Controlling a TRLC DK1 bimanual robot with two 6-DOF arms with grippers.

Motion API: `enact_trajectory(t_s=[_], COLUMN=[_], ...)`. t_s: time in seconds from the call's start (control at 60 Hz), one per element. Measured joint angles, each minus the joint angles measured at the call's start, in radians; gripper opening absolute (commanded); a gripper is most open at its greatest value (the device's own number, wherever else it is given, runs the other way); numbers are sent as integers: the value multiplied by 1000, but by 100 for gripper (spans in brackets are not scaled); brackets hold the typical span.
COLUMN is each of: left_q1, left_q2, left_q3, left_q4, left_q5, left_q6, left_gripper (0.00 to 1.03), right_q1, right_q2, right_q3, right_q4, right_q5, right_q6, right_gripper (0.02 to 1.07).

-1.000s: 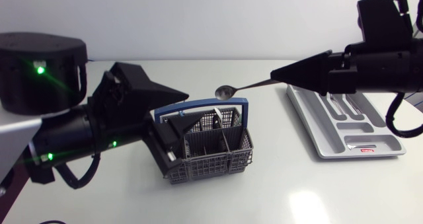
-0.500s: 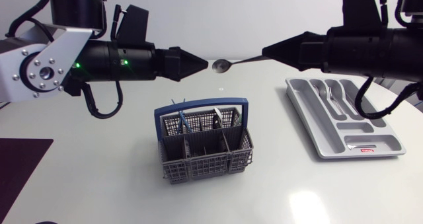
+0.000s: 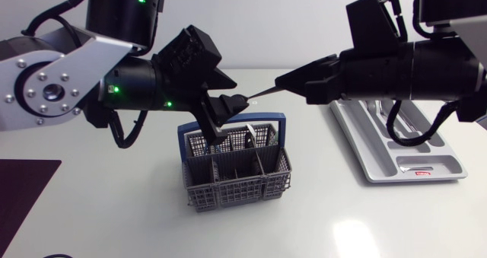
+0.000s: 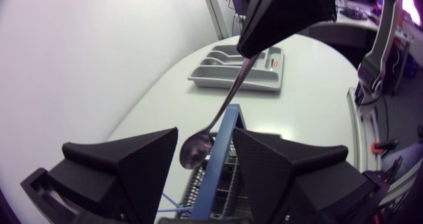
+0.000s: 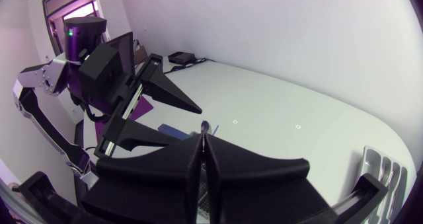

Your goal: Unload the cutlery basket into the drawer organizer.

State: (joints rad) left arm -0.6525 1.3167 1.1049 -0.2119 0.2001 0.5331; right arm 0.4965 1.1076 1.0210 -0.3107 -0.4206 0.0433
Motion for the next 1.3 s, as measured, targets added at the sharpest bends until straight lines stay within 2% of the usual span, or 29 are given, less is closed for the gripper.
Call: enact_trajectory(t_s=[0.117,0.133,0.167,0.25,0.333,0.6,0.8,0.95,1.133,1.25,1.3], left_q1=[-74,-81,-112,-161,-180,-175,-147,-135,-134,-134,-134], left_q2=[-33,-35,-45,-54,-54,-56,-56,-56,-55,-55,-55], left_q3=[-50,-58,-89,-132,-142,-142,-142,-141,-140,-129,-122], left_q4=[68,78,120,144,158,158,158,167,175,148,125], left_q5=[-113,-122,-166,-214,-246,-266,-269,-265,-255,-250,-251], left_q6=[176,190,239,312,346,381,384,384,389,404,411], left_gripper=[58,52,46,41,36,33,20,4,3,3,3], right_q1=[40,43,53,67,72,98,98,98,98,98,98], right_q2=[0,0,0,0,0,-26,-45,-60,-63,-66,-69], right_q3=[12,13,13,13,13,13,11,-11,-23,-29,-37], right_q4=[-10,-11,-16,-26,-35,-53,-54,-56,-55,-53,-53], right_q5=[23,26,30,43,48,78,82,86,97,100,101], right_q6=[-8,-8,-11,-15,-19,-22,-22,-22,-21,-22,-22], right_gripper=[9,9,10,10,10,10,10,10,11,14,25])
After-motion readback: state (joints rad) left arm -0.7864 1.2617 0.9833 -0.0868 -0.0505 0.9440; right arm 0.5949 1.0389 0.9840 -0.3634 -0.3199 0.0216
